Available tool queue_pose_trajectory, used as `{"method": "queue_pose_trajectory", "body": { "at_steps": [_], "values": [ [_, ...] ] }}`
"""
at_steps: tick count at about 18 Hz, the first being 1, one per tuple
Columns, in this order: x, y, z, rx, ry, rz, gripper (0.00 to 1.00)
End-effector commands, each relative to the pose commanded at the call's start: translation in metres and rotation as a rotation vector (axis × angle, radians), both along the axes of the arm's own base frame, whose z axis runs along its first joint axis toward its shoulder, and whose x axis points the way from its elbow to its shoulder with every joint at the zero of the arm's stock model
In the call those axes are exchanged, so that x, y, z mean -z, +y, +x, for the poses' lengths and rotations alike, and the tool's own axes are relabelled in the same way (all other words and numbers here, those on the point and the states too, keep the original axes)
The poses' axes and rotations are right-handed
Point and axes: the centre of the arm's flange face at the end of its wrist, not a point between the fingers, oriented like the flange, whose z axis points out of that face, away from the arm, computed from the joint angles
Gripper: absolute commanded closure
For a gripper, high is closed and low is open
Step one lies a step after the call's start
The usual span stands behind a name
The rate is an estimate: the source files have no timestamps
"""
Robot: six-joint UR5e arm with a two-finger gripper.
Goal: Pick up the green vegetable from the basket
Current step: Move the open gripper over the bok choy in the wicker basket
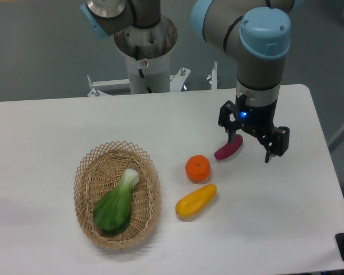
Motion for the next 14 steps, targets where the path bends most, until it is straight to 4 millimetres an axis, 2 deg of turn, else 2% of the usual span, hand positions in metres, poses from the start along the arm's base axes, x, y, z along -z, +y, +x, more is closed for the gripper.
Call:
{"method": "queue_pose_trajectory", "body": {
  "at_steps": [4,10,12,14],
  "values": [
    [0.009,0.004,0.008,-0.042,-0.027,0.000,0.00],
    [0.047,0.037,0.061,-0.214,-0.122,-0.004,0.00],
    [0.059,0.049,0.084,-0.265,-0.148,-0.010,0.00],
    [0.084,0.055,0.114,-0.268,-0.174,-0.041,0.00]
  ]
}}
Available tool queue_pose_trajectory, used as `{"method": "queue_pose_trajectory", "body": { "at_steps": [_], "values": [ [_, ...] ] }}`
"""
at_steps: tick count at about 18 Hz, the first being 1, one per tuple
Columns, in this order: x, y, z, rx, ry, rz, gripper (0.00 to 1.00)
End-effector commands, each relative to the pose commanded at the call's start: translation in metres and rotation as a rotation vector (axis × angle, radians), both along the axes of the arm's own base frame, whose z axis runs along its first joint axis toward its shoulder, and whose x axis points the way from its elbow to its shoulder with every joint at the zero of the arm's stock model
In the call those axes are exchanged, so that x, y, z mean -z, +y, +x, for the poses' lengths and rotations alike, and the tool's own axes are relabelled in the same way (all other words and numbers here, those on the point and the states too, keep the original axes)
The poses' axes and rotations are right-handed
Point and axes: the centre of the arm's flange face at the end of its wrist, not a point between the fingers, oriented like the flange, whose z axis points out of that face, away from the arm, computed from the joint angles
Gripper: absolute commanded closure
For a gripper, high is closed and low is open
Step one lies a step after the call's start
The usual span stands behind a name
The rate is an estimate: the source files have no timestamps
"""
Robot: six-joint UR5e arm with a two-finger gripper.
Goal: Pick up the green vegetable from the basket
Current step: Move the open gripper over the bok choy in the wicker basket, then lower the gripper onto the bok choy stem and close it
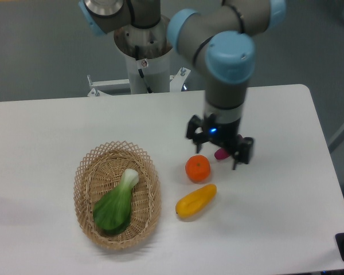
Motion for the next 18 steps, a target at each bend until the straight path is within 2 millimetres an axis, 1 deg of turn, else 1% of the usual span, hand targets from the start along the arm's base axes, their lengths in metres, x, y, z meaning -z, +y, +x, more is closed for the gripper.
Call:
{"method": "queue_pose_trajectory", "body": {
  "at_steps": [3,5,8,10,11,12,17,18],
  "values": [
    [0.035,0.010,0.044,-0.014,0.019,0.025,0.00],
    [0.060,0.012,0.068,-0.009,0.045,0.024,0.00],
    [0.083,0.023,0.099,0.037,0.036,0.012,0.00],
    [0.102,0.031,0.111,0.039,0.019,-0.008,0.00],
    [0.108,0.034,0.117,0.040,0.012,-0.015,0.00],
    [0.110,0.036,0.120,0.042,0.010,-0.017,0.00],
    [0.129,0.047,0.150,0.093,-0.010,-0.047,0.00],
    [0.133,0.047,0.151,0.087,-0.014,-0.052,0.00]
  ]
}}
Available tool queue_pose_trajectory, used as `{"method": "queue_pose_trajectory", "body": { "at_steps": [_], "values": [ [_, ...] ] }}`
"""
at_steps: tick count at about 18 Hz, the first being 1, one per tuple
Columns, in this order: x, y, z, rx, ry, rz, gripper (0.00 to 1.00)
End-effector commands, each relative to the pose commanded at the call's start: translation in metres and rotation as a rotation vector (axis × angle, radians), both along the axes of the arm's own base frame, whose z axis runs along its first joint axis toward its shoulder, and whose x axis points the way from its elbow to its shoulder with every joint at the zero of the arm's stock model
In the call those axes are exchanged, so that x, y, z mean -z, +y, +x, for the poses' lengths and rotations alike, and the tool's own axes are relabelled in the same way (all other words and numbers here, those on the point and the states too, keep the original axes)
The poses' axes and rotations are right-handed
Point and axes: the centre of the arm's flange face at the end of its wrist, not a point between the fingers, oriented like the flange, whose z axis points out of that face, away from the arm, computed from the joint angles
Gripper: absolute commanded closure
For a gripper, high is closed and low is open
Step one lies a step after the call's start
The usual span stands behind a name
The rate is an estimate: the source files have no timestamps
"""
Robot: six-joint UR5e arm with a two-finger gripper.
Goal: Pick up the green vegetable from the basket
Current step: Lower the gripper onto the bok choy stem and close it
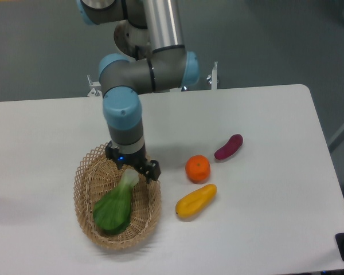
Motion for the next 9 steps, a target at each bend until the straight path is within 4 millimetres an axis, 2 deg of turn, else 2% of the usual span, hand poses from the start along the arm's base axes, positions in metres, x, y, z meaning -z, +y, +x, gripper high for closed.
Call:
{"method": "queue_pose_trajectory", "body": {
  "at_steps": [9],
  "values": [
    [0.019,0.011,0.002,0.008,0.046,0.002,0.00]
  ]
}}
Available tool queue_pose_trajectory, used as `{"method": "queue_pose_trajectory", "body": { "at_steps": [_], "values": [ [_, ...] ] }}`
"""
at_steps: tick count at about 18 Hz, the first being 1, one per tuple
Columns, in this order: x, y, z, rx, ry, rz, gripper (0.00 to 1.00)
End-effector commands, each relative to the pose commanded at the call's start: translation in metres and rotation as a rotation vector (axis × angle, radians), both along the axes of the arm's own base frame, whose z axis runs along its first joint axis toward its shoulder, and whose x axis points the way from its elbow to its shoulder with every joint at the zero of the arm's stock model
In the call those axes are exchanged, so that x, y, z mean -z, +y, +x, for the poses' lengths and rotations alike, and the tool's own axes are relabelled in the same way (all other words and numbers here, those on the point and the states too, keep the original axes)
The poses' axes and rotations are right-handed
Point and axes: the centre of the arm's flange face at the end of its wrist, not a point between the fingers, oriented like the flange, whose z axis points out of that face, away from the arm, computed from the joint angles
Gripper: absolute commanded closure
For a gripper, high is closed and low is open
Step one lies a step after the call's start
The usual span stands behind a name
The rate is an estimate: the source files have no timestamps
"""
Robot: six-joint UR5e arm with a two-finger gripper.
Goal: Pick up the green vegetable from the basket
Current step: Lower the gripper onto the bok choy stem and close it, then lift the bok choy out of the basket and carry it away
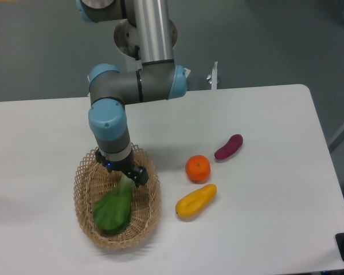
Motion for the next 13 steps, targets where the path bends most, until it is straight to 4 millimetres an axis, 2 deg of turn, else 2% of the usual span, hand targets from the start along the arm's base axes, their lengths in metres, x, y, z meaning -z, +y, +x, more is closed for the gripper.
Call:
{"method": "queue_pose_trajectory", "body": {
  "at_steps": [1,2,4,5,8,13],
  "values": [
    [-0.001,0.002,-0.001,0.000,0.005,0.008,0.00],
    [-0.003,0.003,-0.002,0.002,0.010,0.016,0.08],
    [-0.003,0.003,-0.002,0.005,0.010,0.015,0.45],
    [-0.004,0.003,-0.002,0.009,0.011,0.016,0.56],
    [-0.008,0.004,-0.003,0.012,0.014,0.023,0.67],
    [-0.021,0.008,-0.007,0.034,0.029,0.044,0.68]
  ]
}}
